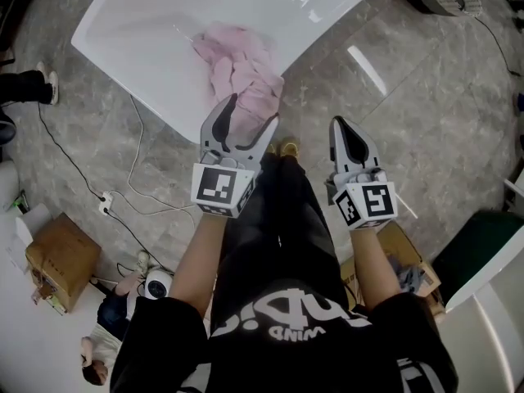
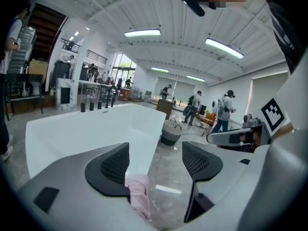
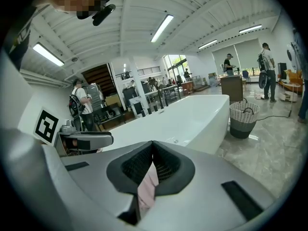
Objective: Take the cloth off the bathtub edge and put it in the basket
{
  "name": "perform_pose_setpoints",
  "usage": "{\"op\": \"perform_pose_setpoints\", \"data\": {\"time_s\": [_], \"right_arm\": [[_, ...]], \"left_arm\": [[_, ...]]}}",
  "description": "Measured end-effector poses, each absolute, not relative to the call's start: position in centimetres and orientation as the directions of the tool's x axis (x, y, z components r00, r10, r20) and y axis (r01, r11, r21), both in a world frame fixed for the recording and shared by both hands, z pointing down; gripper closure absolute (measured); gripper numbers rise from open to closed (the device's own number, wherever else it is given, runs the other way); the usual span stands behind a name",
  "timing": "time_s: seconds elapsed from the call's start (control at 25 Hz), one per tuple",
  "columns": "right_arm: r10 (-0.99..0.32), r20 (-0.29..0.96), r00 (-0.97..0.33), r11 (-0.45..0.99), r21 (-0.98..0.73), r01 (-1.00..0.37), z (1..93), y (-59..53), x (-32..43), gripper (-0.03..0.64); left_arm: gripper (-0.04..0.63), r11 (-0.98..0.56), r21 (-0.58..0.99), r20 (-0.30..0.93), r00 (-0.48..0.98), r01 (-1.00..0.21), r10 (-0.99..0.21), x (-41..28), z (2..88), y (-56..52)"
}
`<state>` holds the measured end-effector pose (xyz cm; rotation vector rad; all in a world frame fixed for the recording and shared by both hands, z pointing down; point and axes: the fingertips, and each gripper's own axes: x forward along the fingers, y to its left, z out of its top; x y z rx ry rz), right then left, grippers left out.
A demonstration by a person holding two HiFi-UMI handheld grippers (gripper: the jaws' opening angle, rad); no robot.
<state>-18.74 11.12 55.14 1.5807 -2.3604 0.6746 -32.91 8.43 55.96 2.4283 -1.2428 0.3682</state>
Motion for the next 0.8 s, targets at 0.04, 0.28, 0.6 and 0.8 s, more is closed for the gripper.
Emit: {"op": "perform_pose_setpoints", "data": {"time_s": [0.04,0.28,0.6,0.8], "right_arm": [[-0.813,0.43,-0.392,0.31,-0.251,-0.917,55.3,11.1,-18.5,0.603],[-0.81,0.447,-0.381,0.292,-0.256,-0.922,55.8,11.5,-17.8,0.603],[-0.799,0.468,-0.377,0.279,-0.266,-0.923,56.5,12.0,-17.7,0.603],[-0.792,0.485,-0.37,0.273,-0.26,-0.926,57.1,12.7,-17.4,0.603]], "left_arm": [[0.254,-0.546,0.211,0.41,0.581,-0.811,-0.703,-32.7,56.3,8.5],[0.252,-0.616,0.164,0.522,0.598,-0.771,-0.609,-32.6,59.5,8.9],[0.252,-0.64,0.121,0.712,0.515,-0.759,-0.476,-33.5,68.4,8.8],[0.249,-0.683,0.066,0.806,0.442,-0.727,-0.393,-33.8,74.2,8.0]]}}
